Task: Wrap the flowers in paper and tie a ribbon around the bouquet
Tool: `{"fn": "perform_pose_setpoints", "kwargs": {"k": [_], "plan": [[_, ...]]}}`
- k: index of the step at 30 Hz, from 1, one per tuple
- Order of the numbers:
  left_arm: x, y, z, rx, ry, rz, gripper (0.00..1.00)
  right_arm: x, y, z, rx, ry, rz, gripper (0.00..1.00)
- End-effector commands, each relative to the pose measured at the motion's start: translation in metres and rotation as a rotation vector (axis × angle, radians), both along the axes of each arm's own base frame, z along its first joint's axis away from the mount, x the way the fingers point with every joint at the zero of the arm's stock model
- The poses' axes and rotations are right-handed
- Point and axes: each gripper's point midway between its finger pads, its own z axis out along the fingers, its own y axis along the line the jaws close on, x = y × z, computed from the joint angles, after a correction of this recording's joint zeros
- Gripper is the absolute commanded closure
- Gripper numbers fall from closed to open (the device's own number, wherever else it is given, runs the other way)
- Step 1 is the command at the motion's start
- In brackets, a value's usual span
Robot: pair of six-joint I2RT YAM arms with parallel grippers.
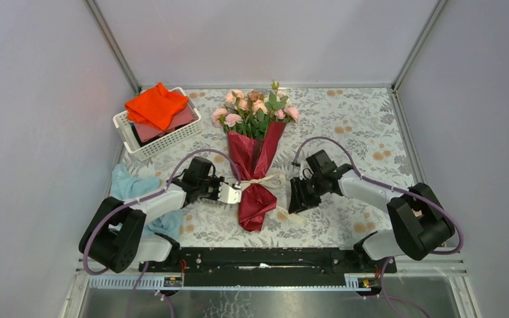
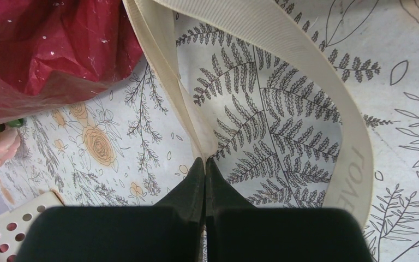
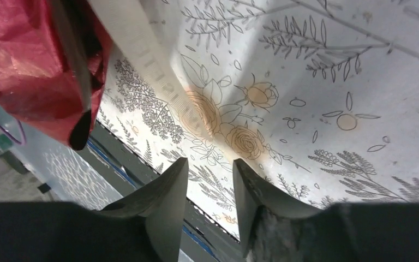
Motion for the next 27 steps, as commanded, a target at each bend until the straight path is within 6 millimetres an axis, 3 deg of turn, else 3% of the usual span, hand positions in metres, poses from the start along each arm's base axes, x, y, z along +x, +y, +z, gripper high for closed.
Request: {"fn": "perform_pose_setpoints", "kwargs": {"k": [1,5,7,11,12,13,16,22,27], "plan": [[-0.003,-0.003,0.000,-0.012,0.005,-0.014,1.00,0.036,0.001,0.044,-0.049,-0.153,0.093,0.52],[-0.003,-0.004,0.001,-0.016,0.003,-0.021,1.00,0.097,-0.013,0.085,-0.158,-0.522,0.183,0.40],[-0.003,-0.005,0.001,-0.019,0.004,-0.027,1.00,0.125,-0.006,0.102,-0.144,-0.791,0.318,0.34],[0.001,-0.008,0.006,-0.030,-0.010,-0.026,1.00,0.143,0.024,0.095,-0.049,-1.222,0.686,0.16],[0.002,-0.008,0.008,-0.032,-0.013,-0.022,1.00,0.141,0.030,0.081,-0.029,-1.222,0.787,0.04],[0.002,-0.008,0.008,-0.031,-0.013,-0.020,1.00,0.138,0.035,0.071,0.005,-1.194,0.845,0.01],[0.001,-0.007,0.009,-0.029,-0.012,-0.019,1.00,0.128,0.045,0.046,0.075,-1.074,0.977,0.00],[-0.001,-0.007,0.010,-0.035,-0.005,-0.011,1.00,0.144,0.050,0.023,0.028,-1.048,1.063,0.00],[-0.001,-0.006,0.011,-0.034,-0.005,-0.005,1.00,0.131,0.056,0.000,0.069,-0.970,1.149,0.00]]}}
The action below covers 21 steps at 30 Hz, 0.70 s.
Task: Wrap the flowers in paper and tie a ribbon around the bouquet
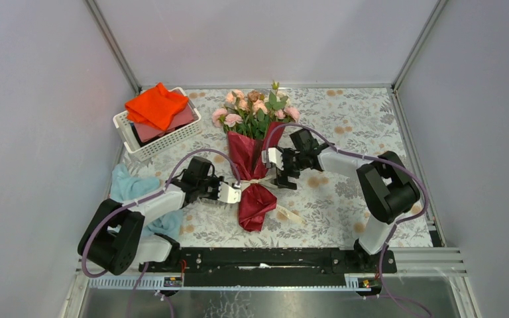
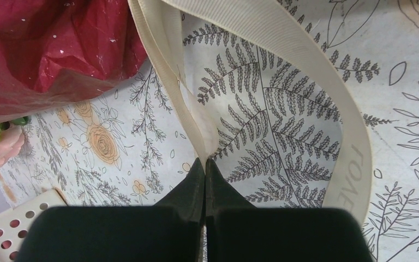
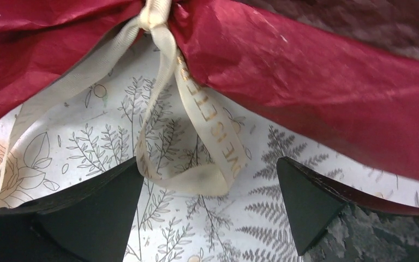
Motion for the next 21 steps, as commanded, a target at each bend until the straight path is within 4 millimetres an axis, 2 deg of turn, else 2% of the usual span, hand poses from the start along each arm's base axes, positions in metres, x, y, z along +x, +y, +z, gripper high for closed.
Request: {"fn": "perform_pose_setpoints", "kwargs": {"k": [1,4,6,7,10,12,16,19,21], "plan": [[0.000,-0.005,0.007,-0.021,0.001,-0.003,1.00,-0.011,0.017,-0.003,0.009,0.009,0.143,0.00],[0.001,-0.005,0.008,-0.023,0.002,-0.003,1.00,-0.016,0.020,-0.009,-0.014,0.033,0.174,0.02],[0.001,-0.005,0.008,-0.024,0.001,-0.001,1.00,-0.015,0.020,-0.013,-0.035,0.016,0.179,0.14],[0.001,-0.005,0.008,-0.022,0.001,0.002,1.00,-0.013,0.020,-0.013,-0.033,0.002,0.174,0.24],[0.004,-0.002,0.009,-0.012,-0.009,0.016,1.00,-0.003,0.016,-0.009,-0.036,-0.075,0.122,0.74],[0.009,0.004,0.008,-0.016,-0.024,0.040,1.00,0.005,0.004,-0.008,-0.088,-0.135,0.091,0.99],[0.017,0.030,-0.001,0.017,-0.030,0.057,1.00,0.009,-0.021,-0.013,-0.190,-0.182,0.063,1.00],[0.008,0.047,-0.014,0.074,-0.024,0.023,1.00,0.003,-0.037,-0.024,-0.256,-0.159,0.055,1.00],[0.001,0.052,-0.019,0.089,-0.001,0.015,1.00,-0.002,-0.044,-0.029,-0.276,-0.144,0.051,1.00]]}}
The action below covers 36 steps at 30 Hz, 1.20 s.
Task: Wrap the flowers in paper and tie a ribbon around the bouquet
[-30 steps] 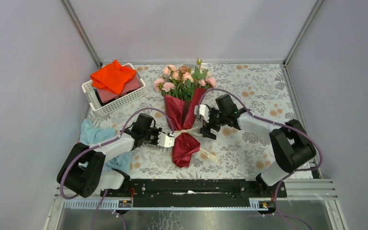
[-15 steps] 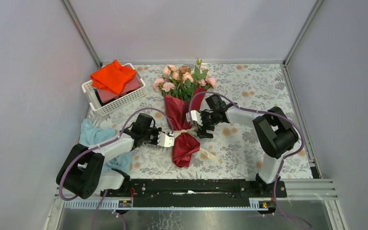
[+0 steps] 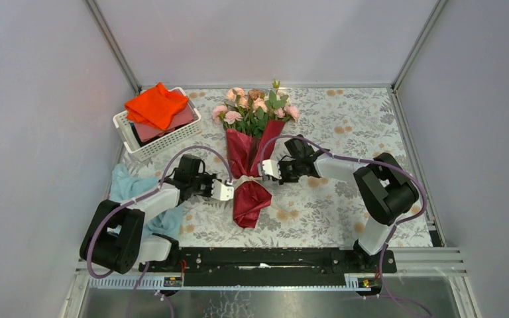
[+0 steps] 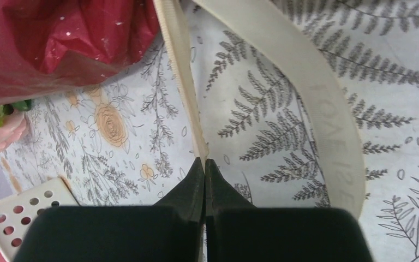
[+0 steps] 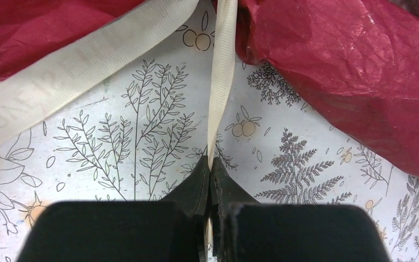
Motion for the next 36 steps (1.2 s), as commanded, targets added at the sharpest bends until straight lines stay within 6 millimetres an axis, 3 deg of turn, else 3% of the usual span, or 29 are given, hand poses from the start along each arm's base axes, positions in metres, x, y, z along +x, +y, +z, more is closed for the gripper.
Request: {"fn": "perform_pose_setpoints", "kwargs": {"k": [1,8,14,17,19,22,24,25,26,29,31,33,35,36], "plan": [[-0.018,0.030,-0.023,0.116,0.049,-0.018,1.00,0.000,-0.042,-0.011,-0.155,-0.029,-0.063,1.00],[-0.029,0.052,-0.036,0.189,0.063,-0.035,1.00,0.001,-0.067,-0.010,-0.183,-0.025,-0.120,1.00],[-0.029,0.052,-0.035,0.185,0.061,-0.039,1.00,0.001,-0.066,-0.010,-0.179,-0.019,-0.117,1.00],[-0.029,0.046,-0.030,0.160,0.060,-0.042,1.00,0.002,-0.065,-0.007,-0.174,-0.022,-0.119,1.00],[-0.029,0.027,-0.018,0.121,0.060,-0.049,1.00,0.007,-0.058,0.006,-0.138,-0.031,-0.146,1.00],[-0.034,-0.003,-0.002,0.060,0.094,-0.055,1.00,0.007,-0.050,0.028,-0.068,-0.057,-0.145,0.78],[-0.041,-0.016,0.006,0.025,0.128,-0.060,1.00,0.004,-0.048,0.040,-0.044,-0.074,-0.132,0.37],[-0.045,-0.019,0.009,0.012,0.145,-0.069,0.92,0.001,-0.050,0.045,-0.044,-0.081,-0.125,0.08],[-0.050,-0.021,0.010,0.002,0.161,-0.080,0.61,0.000,-0.051,0.051,-0.035,-0.100,-0.128,0.01],[-0.058,-0.026,0.023,-0.039,0.171,-0.097,0.07,0.009,-0.048,0.085,0.088,-0.180,-0.192,0.00],[-0.047,-0.038,0.051,-0.171,0.177,0.007,0.02,0.026,-0.043,0.130,0.310,-0.209,-0.334,0.00],[-0.017,-0.046,0.094,-0.399,0.197,0.245,0.02,0.060,-0.056,0.198,0.652,-0.254,-0.590,0.00],[0.026,-0.028,0.138,-0.664,0.187,0.581,0.02,0.084,-0.103,0.235,0.936,-0.166,-0.956,0.00],[0.042,-0.012,0.155,-0.772,0.170,0.721,0.02,0.092,-0.132,0.236,1.009,-0.078,-1.159,0.00]]}}
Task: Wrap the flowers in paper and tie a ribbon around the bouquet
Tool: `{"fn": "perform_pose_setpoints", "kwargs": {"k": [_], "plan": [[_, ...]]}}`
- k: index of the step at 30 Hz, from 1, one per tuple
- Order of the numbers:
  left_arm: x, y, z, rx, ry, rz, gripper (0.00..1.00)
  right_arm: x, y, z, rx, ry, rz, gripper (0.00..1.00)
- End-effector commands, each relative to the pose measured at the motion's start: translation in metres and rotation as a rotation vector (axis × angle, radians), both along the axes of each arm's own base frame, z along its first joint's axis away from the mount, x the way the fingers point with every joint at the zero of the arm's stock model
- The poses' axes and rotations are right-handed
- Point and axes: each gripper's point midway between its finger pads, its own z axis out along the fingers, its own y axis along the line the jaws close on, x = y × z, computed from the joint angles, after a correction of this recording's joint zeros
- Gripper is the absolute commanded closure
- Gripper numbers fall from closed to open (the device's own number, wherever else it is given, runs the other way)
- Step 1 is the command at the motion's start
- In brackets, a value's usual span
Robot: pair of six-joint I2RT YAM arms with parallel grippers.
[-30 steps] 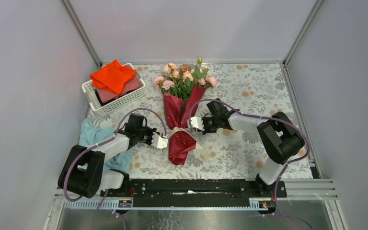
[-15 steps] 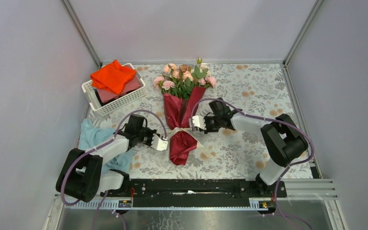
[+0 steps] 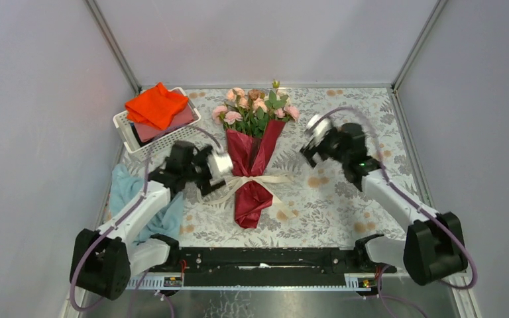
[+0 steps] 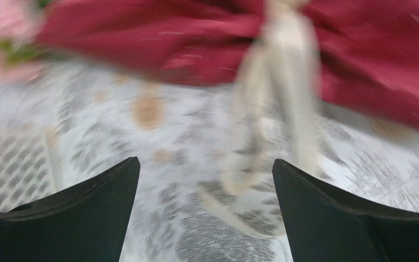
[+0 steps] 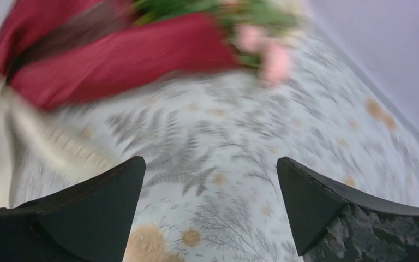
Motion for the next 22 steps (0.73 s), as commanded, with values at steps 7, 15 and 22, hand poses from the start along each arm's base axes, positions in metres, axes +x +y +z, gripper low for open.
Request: {"fn": "perform_pose_setpoints", "kwargs": {"k": [7,15,22], "plan": [[0.054,0.090,0.070,-0.548,0.287,1.136,0.02,0.037,-0.169,0.004,0.642,0.310,-1.305,0.00],[0.062,0.149,0.043,-0.384,0.332,1.276,0.01,-0.012,-0.211,-0.055,0.684,0.204,-1.574,0.00],[0.086,0.157,0.060,-0.470,0.041,1.176,0.01,-0.020,-0.221,-0.062,0.675,0.180,-1.641,0.00]]}}
